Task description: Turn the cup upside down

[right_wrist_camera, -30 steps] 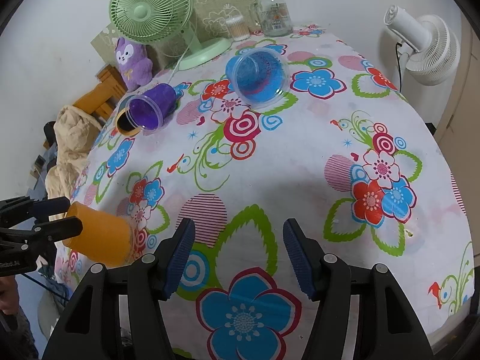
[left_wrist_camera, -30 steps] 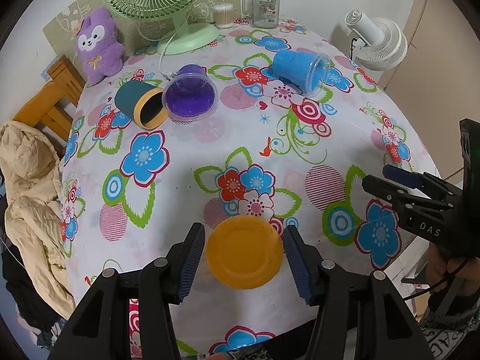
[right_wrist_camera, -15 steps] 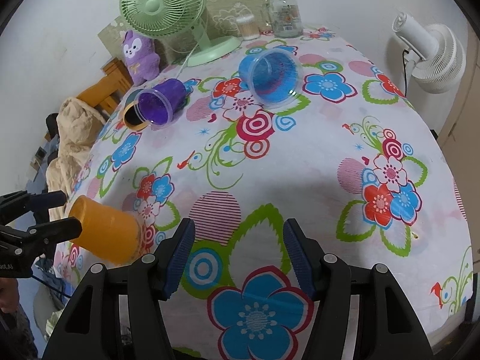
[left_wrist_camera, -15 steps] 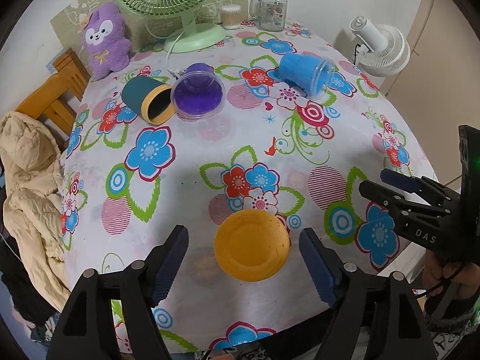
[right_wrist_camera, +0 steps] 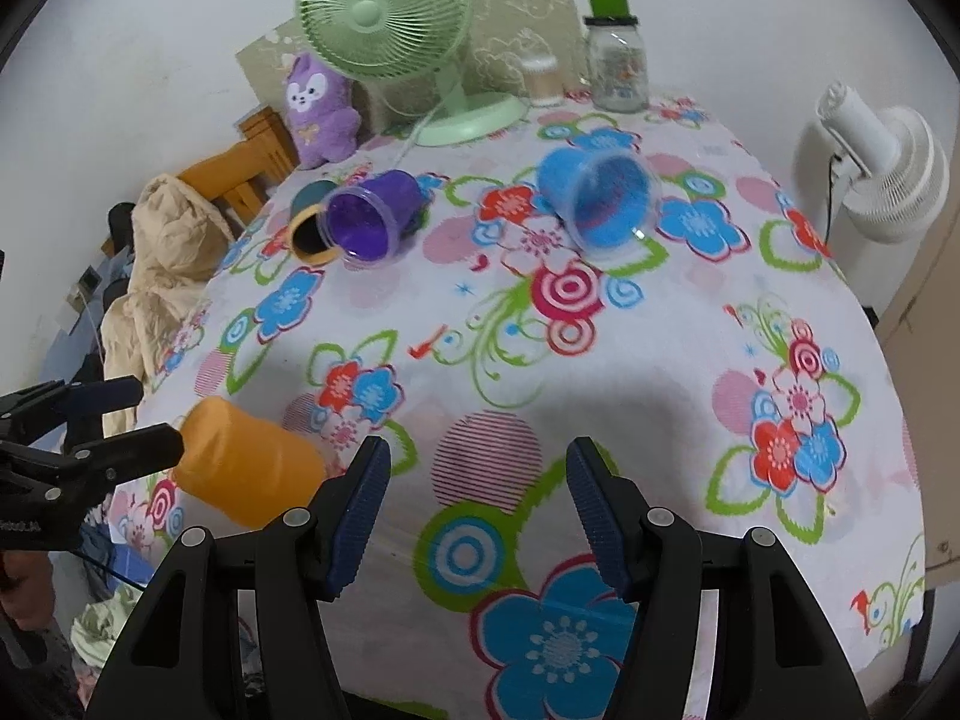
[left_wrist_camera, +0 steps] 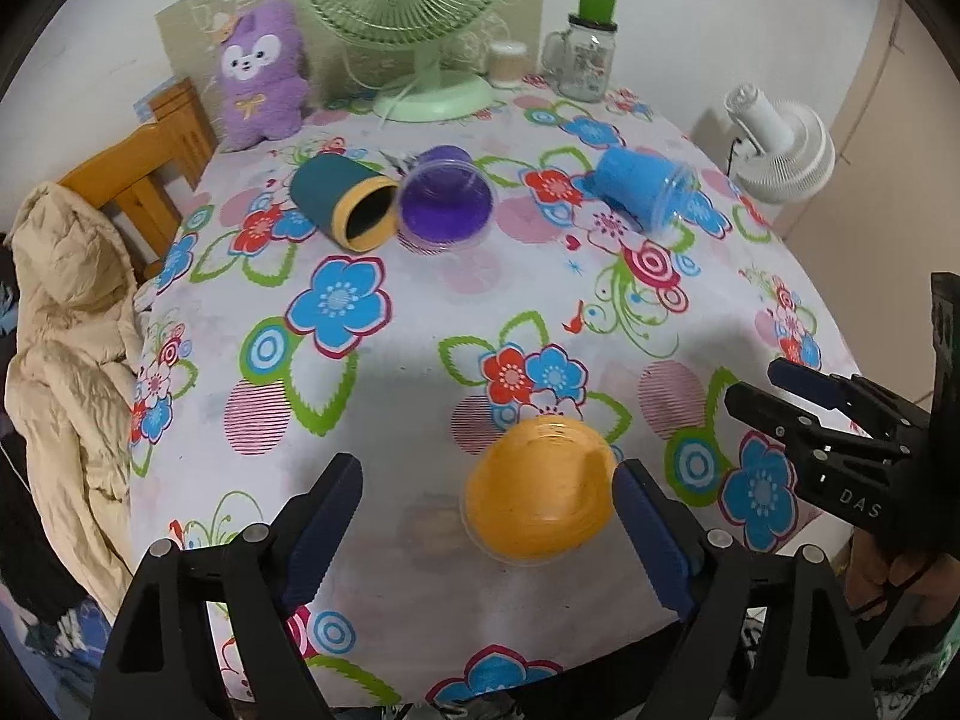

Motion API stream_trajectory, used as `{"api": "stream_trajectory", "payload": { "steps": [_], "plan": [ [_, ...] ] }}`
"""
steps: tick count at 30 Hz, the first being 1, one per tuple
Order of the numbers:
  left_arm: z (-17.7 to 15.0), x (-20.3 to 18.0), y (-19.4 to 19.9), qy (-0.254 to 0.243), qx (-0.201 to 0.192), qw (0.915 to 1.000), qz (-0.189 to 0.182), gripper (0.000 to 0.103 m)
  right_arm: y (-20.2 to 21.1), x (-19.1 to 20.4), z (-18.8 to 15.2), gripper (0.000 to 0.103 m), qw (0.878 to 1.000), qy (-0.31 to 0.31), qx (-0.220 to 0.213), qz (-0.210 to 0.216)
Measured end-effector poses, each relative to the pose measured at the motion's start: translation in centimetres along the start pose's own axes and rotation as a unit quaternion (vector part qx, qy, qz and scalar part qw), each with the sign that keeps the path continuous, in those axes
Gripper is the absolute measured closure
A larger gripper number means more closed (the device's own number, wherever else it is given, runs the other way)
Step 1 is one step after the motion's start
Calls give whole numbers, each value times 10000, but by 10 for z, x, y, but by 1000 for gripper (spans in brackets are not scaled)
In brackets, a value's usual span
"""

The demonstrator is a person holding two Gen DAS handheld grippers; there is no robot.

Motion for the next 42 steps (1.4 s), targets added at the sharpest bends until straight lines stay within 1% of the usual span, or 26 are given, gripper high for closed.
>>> {"api": "stream_trajectory", "payload": {
  "steps": [6, 13, 20, 23, 28, 34, 36, 37, 39, 42],
  "plan": [
    [1, 12, 13, 301, -353, 9989, -42, 15, 9, 20, 12, 39, 9996, 234, -137, 0],
    [0, 22, 23, 445, -597, 9972, -100, 15, 26, 38, 23, 39, 9983, 405, -413, -42],
    [4, 34, 41, 658, -1100, 9917, -103, 14, 40, 50, 32, 39, 9965, 513, -641, -134],
    [4, 37, 47, 734, -1250, 9894, -117, 13, 43, 56, 35, 39, 9960, 538, -700, -131],
    [5, 42, 56, 703, -1444, 9870, 10, 13, 52, 68, 39, 39, 9945, 596, -853, -75],
    [8, 51, 70, 710, -1839, 9800, 278, 10, 68, 80, 45, 38, 9916, 605, -1144, 17],
    [8, 53, 75, 701, -1956, 9776, 333, 9, 73, 82, 47, 18, 9909, 541, -1229, 70],
    [8, 54, 76, 699, -2014, 9763, 364, 8, 76, 82, 49, 15, 9899, 494, -1329, 86],
    [8, 55, 79, 696, -2092, 9745, 414, 7, 83, 84, 52, 13, 9873, 480, -1514, 67],
    [7, 60, 84, 753, -2239, 9704, 505, 4, 88, 87, 55, 12, 9855, 521, -1615, 67]
  ]
}}
Point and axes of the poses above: each gripper's, at about its wrist camera, not at the fingertips, and y roughly against the way its jaws point, x to its left, z to its top, the point moved 10 cm from there along -y, roughly the way its jaws point, and after that the axes turned 8 degrees about -z, right-handed, at the moved point
